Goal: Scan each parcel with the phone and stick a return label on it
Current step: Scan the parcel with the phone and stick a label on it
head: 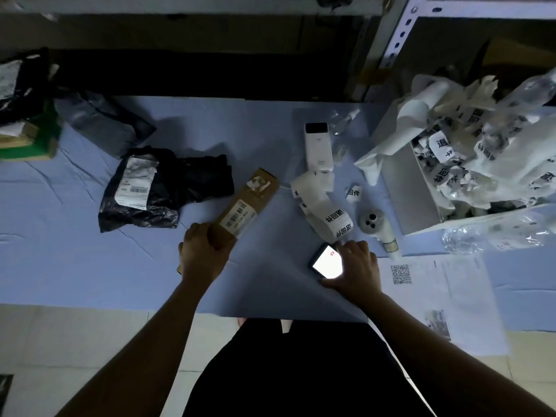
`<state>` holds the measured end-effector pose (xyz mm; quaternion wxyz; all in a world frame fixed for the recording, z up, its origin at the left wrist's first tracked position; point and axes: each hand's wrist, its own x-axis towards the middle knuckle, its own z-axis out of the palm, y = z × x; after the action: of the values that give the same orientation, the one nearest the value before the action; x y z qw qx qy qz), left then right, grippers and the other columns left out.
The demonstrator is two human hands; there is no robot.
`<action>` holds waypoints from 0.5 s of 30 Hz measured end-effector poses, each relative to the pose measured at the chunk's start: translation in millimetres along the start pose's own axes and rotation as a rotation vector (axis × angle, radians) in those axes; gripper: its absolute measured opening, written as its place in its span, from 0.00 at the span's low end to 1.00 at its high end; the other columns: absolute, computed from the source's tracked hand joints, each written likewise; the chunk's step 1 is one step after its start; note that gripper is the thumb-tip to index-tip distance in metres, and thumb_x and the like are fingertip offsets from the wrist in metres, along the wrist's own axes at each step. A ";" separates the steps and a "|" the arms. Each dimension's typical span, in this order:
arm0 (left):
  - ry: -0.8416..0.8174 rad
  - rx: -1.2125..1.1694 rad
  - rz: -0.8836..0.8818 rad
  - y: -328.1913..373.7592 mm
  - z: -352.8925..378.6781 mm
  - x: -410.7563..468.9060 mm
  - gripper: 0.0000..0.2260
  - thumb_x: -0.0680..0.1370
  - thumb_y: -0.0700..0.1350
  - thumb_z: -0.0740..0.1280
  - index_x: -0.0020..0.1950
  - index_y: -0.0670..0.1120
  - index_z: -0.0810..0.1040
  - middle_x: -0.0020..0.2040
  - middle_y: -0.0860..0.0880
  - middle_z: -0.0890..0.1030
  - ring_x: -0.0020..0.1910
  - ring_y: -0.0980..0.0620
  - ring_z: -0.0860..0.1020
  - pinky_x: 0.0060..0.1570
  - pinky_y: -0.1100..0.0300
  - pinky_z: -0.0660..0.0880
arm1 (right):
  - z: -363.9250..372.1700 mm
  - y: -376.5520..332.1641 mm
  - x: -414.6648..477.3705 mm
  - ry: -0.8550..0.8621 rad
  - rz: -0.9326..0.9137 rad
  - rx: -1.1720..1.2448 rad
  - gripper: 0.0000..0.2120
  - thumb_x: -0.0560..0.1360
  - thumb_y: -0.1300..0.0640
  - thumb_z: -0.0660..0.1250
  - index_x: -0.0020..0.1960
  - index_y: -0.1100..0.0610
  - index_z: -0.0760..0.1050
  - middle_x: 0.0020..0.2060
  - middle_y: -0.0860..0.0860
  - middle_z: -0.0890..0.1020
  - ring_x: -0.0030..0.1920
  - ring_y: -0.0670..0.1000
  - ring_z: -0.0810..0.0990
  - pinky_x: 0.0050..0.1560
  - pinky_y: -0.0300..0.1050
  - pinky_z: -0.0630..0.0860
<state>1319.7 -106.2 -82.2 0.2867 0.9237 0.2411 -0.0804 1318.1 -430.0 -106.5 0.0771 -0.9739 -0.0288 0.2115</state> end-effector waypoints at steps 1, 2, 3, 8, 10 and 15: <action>-0.004 0.009 -0.011 -0.1 0.9 0.1 0.26 0.71 0.57 0.76 0.63 0.45 0.77 0.57 0.44 0.77 0.54 0.37 0.78 0.54 0.39 0.79 | -0.8 2.6 0.6 0.015 0.027 0.093 0.43 0.62 0.32 0.76 0.70 0.52 0.70 0.62 0.49 0.76 0.64 0.54 0.70 0.61 0.51 0.70; 0.002 0.022 -0.011 0.2 2.1 0.5 0.26 0.71 0.57 0.76 0.63 0.45 0.77 0.57 0.44 0.77 0.55 0.37 0.78 0.55 0.39 0.78 | -2.4 4.5 0.7 0.064 0.082 0.243 0.40 0.63 0.33 0.78 0.68 0.53 0.73 0.61 0.50 0.77 0.63 0.54 0.71 0.60 0.50 0.72; 0.023 0.049 0.002 1.1 3.4 1.0 0.26 0.71 0.56 0.76 0.63 0.44 0.77 0.57 0.44 0.77 0.55 0.37 0.78 0.57 0.40 0.76 | -4.2 5.7 1.5 0.145 0.151 0.407 0.37 0.65 0.36 0.78 0.66 0.54 0.74 0.60 0.52 0.77 0.62 0.55 0.73 0.57 0.50 0.73; 0.201 0.209 0.112 35.7 19.9 1.7 0.23 0.70 0.52 0.75 0.61 0.44 0.79 0.56 0.42 0.77 0.55 0.38 0.75 0.56 0.44 0.72 | -27.0 1.4 31.3 0.307 0.181 0.821 0.20 0.79 0.51 0.70 0.66 0.55 0.68 0.60 0.54 0.78 0.61 0.56 0.77 0.53 0.47 0.74; 0.211 0.080 0.188 64.2 32.7 -4.6 0.16 0.70 0.49 0.76 0.55 0.43 0.82 0.57 0.42 0.78 0.54 0.39 0.77 0.54 0.49 0.73 | -36.8 -0.4 44.8 0.173 0.144 0.903 0.23 0.79 0.57 0.70 0.71 0.56 0.67 0.61 0.55 0.80 0.62 0.55 0.79 0.52 0.44 0.79; 0.025 -0.105 0.604 126.4 60.0 -24.5 0.14 0.74 0.46 0.73 0.58 0.42 0.82 0.57 0.44 0.81 0.56 0.44 0.80 0.58 0.51 0.76 | -57.7 -11.8 47.9 0.089 0.006 1.040 0.20 0.78 0.58 0.71 0.68 0.49 0.71 0.50 0.49 0.86 0.51 0.47 0.85 0.44 0.37 0.78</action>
<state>1359.9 -241.0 -62.5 0.3420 0.9384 -0.0369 0.0323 1385.4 -422.1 -72.3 0.5511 -0.8152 0.0860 0.1563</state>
